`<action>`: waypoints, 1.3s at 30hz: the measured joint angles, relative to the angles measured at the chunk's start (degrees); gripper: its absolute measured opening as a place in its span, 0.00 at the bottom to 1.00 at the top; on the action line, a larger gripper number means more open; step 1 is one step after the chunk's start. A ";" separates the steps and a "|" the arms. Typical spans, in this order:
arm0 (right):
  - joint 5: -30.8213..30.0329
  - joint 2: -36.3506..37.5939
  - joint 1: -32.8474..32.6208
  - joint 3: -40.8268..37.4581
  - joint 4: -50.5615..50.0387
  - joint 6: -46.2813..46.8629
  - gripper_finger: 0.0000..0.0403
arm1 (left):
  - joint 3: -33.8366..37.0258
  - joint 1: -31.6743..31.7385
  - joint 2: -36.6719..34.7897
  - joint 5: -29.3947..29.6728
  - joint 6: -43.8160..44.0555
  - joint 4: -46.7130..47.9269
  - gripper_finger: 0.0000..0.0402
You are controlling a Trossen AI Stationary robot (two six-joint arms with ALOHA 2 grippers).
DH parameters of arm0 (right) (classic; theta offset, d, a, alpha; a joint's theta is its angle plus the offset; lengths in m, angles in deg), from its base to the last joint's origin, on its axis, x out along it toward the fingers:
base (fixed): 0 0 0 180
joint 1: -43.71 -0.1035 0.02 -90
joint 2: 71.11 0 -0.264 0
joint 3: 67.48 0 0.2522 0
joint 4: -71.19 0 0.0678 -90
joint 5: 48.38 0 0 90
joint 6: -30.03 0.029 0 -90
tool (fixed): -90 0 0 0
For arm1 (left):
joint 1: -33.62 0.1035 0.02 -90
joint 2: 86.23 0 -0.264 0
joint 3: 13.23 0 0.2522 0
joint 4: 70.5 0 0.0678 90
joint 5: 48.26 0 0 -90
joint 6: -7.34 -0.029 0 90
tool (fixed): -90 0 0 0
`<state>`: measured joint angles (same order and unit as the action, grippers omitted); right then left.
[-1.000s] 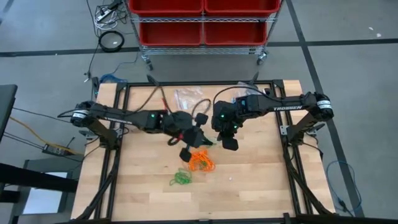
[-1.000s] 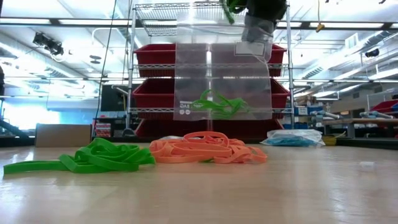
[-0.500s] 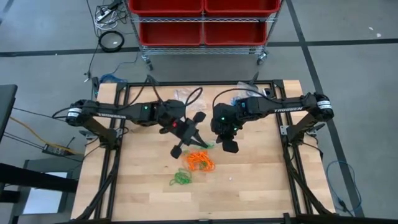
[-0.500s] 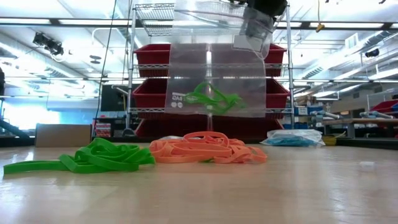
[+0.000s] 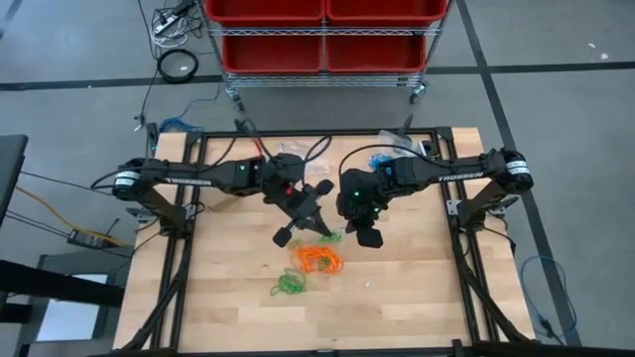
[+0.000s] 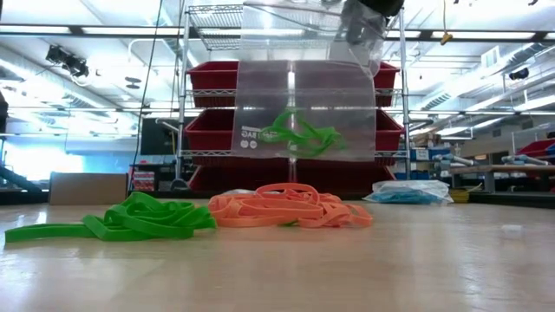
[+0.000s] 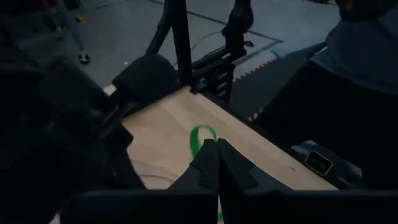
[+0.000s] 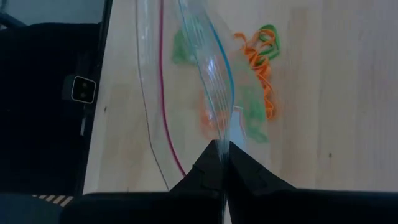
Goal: Sort rubber bands
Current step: Put the green rubber band into the transparent zip bag
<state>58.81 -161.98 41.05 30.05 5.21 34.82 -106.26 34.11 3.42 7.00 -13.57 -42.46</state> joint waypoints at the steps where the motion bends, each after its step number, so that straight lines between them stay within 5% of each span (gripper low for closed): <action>1: 0.00 0.00 0.00 0.00 0.12 -0.02 0.00 | -0.02 0.00 0.33 -0.50 0.02 -0.49 0.00; 29: -0.01 0.02 0.00 0.00 0.22 -0.01 0.00 | -0.02 1.89 3.76 -3.57 0.62 2.53 0.02; 39: -0.01 0.02 -0.02 0.00 0.12 -0.01 0.00 | -0.02 3.32 3.78 -3.48 3.33 4.55 0.13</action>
<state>58.80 -161.96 41.03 30.05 5.33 34.81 -106.28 37.43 7.20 3.51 -10.24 -37.92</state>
